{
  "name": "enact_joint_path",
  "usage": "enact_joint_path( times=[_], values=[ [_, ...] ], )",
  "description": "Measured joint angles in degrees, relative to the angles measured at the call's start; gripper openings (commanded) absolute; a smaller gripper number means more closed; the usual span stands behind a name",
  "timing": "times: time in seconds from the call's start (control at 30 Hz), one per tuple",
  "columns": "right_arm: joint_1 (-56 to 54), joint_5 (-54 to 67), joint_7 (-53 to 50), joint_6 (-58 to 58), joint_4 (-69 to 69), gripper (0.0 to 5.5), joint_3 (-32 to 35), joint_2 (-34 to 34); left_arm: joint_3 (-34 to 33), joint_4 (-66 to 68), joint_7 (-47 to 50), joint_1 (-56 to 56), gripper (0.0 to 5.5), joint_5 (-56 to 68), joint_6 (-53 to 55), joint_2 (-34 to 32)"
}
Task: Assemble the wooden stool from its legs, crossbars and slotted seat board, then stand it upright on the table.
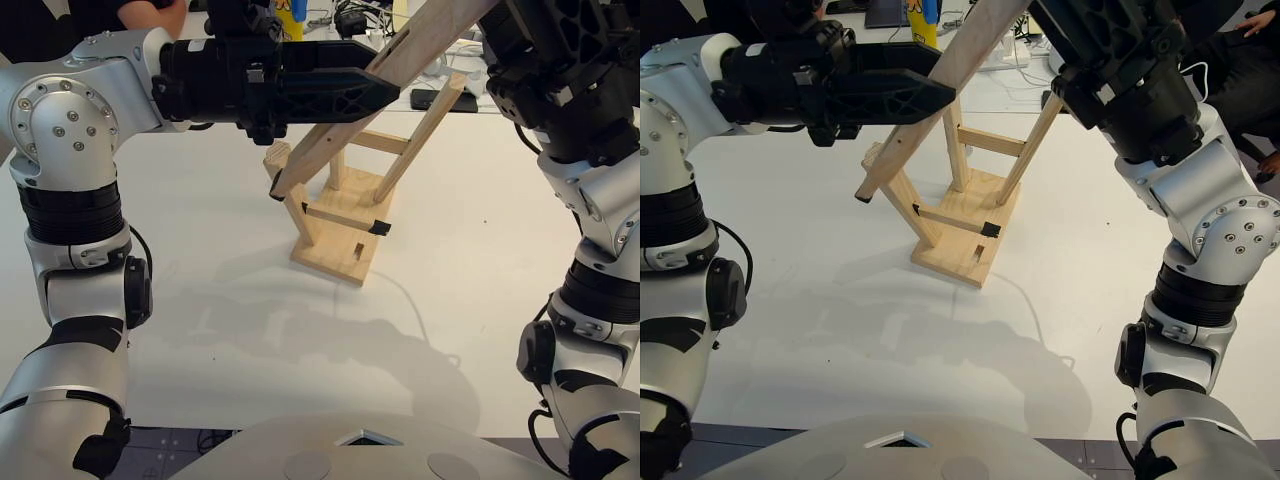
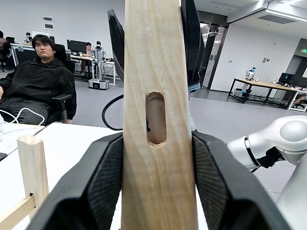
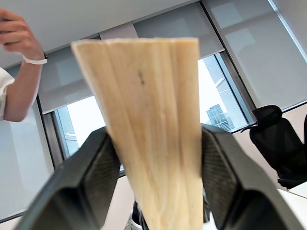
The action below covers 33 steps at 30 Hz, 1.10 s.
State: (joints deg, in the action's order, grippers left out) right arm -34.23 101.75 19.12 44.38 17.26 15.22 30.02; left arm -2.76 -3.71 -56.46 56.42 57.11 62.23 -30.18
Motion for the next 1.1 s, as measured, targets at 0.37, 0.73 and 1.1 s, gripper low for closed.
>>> enact_joint_path(
  times=[0.37, 0.73, 1.1],
  values=[
    [1.28, -1.21, 2.19, 0.66, -0.13, 2.18, -0.05, 2.18, -0.3, 0.55, -0.54, 0.06, 2.07, -0.01, -0.05, -0.88],
    [3.14, 2.52, 0.59, 1.71, 4.76, 2.08, -1.49, 2.06, -3.66, 1.59, 4.72, 1.04, 3.79, -2.28, -3.6, -0.59],
    [7.77, -0.62, 5.9, 4.45, 1.67, 2.08, 0.85, 6.75, -5.39, 0.36, 3.44, -1.03, 5.0, -3.93, -4.44, -5.47]
  ],
)
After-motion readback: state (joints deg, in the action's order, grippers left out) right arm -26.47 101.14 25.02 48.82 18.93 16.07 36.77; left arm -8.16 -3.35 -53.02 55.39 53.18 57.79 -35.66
